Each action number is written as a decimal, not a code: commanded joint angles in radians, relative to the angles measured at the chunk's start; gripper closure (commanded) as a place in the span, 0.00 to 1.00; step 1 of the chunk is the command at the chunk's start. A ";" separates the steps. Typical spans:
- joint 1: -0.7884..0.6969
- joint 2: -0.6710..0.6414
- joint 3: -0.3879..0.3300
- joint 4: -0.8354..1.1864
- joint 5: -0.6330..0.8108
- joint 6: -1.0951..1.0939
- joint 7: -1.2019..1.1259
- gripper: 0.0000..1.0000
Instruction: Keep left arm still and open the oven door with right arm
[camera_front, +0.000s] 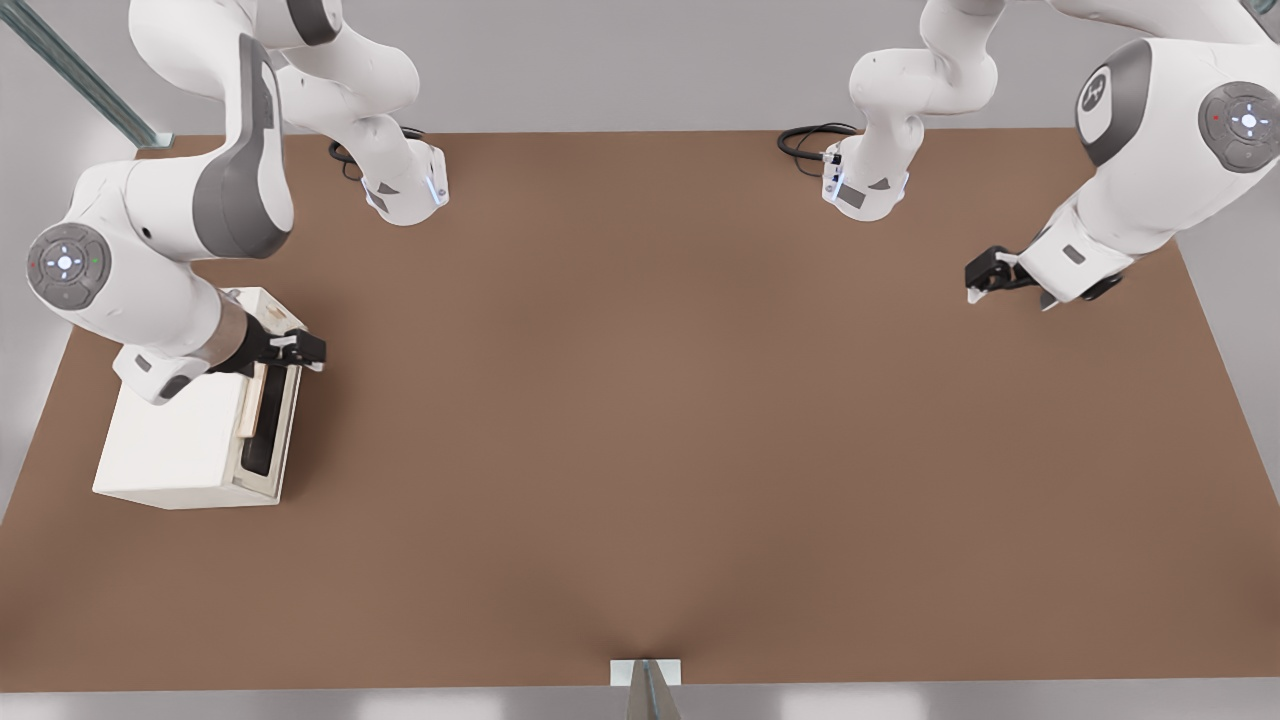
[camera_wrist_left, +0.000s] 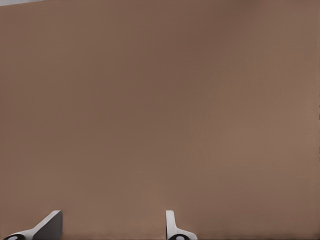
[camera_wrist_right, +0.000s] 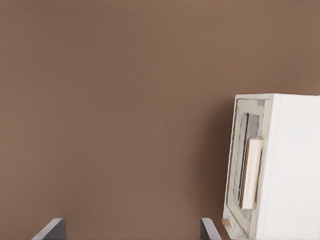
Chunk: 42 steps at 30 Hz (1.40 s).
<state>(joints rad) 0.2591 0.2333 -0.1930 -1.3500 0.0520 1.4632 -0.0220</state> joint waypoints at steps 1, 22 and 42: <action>0.000 -0.002 0.000 0.000 -0.012 0.016 -0.016 0.00; 0.077 0.345 -0.029 -0.104 -0.681 0.069 0.427 0.79; 0.081 0.267 -0.037 -0.388 -0.729 0.092 0.582 0.79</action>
<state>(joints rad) 0.3394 0.5005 -0.2295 -1.7324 -0.6759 1.5306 0.4335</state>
